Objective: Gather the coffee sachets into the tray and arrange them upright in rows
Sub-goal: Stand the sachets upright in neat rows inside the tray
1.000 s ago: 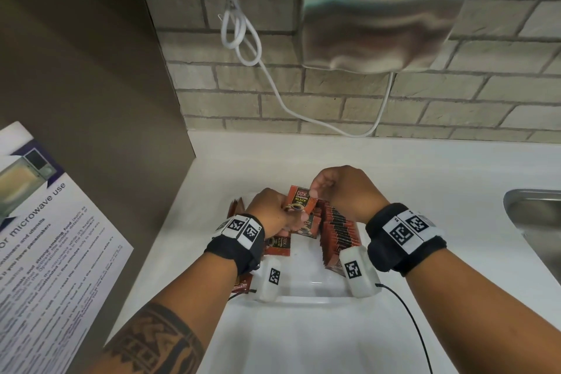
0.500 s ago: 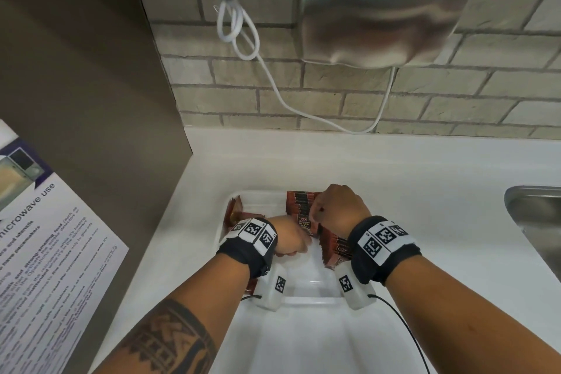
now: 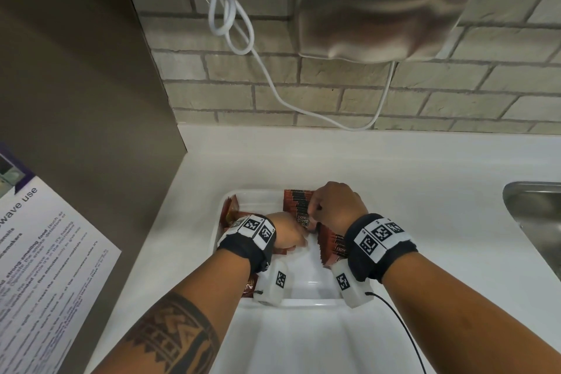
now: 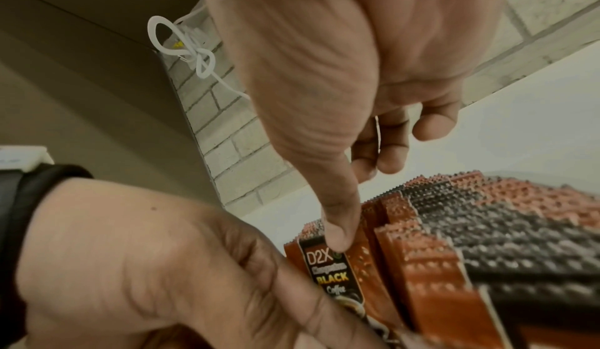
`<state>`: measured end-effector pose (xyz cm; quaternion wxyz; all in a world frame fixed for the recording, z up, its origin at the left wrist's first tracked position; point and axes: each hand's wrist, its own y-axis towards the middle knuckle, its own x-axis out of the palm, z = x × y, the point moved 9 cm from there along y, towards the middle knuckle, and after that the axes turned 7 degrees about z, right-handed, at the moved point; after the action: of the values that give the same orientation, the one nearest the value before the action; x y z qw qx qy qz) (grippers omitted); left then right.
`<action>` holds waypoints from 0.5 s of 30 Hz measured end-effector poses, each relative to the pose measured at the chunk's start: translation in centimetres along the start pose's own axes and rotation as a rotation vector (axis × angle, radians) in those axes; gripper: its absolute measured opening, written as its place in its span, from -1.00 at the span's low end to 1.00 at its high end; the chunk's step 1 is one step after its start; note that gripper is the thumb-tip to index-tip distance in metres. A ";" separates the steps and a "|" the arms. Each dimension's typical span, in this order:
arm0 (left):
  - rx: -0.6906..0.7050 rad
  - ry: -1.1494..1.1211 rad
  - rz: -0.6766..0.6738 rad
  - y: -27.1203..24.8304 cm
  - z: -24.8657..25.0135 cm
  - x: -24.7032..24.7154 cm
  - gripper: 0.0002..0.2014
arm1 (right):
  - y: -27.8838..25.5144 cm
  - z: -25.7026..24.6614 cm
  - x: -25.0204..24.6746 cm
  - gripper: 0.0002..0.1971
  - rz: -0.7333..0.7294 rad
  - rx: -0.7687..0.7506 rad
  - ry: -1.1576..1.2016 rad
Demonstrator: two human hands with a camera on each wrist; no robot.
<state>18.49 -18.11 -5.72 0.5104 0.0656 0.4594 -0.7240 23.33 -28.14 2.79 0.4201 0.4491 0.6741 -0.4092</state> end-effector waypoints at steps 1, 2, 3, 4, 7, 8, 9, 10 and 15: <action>-0.004 -0.001 0.001 0.1 -0.1 0.0 -0.68 | 0.0 0.0 0.0 -0.85 -0.002 -0.001 0.003; -0.007 -0.006 0.003 0.1 -0.1 0.0 -0.68 | -0.1 0.0 0.0 -0.86 -0.004 -0.003 0.003; -0.010 -0.015 0.003 0.2 -0.1 0.0 -0.69 | -0.1 0.0 0.0 -0.87 -0.007 -0.005 0.002; -0.012 -0.027 0.005 0.3 -0.1 0.0 -0.71 | -0.1 0.0 0.1 -0.88 -0.010 -0.007 0.003; -0.025 -0.052 0.003 0.5 -0.2 0.1 -0.71 | -0.1 0.1 0.1 -0.90 -0.015 -0.009 0.019; -0.028 -0.060 0.002 0.5 -0.3 0.2 -0.72 | -0.1 0.2 0.1 -0.89 -0.014 -0.006 0.028; -0.030 -0.065 0.001 0.5 -0.3 0.2 -0.72 | -0.1 0.2 0.1 -0.89 -0.013 -0.003 0.037; -0.031 -0.067 0.001 0.5 -0.3 0.3 -0.73 | -0.1 0.2 0.1 -0.89 -0.012 -0.004 0.044; -0.037 -0.073 -0.013 0.6 -0.5 0.5 -0.77 | -0.2 0.3 0.0 -0.85 -0.013 -0.004 0.056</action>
<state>18.56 -18.10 -6.66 0.5231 0.0269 0.4542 -0.7206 23.19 -28.44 2.79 0.3991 0.4552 0.6894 -0.3978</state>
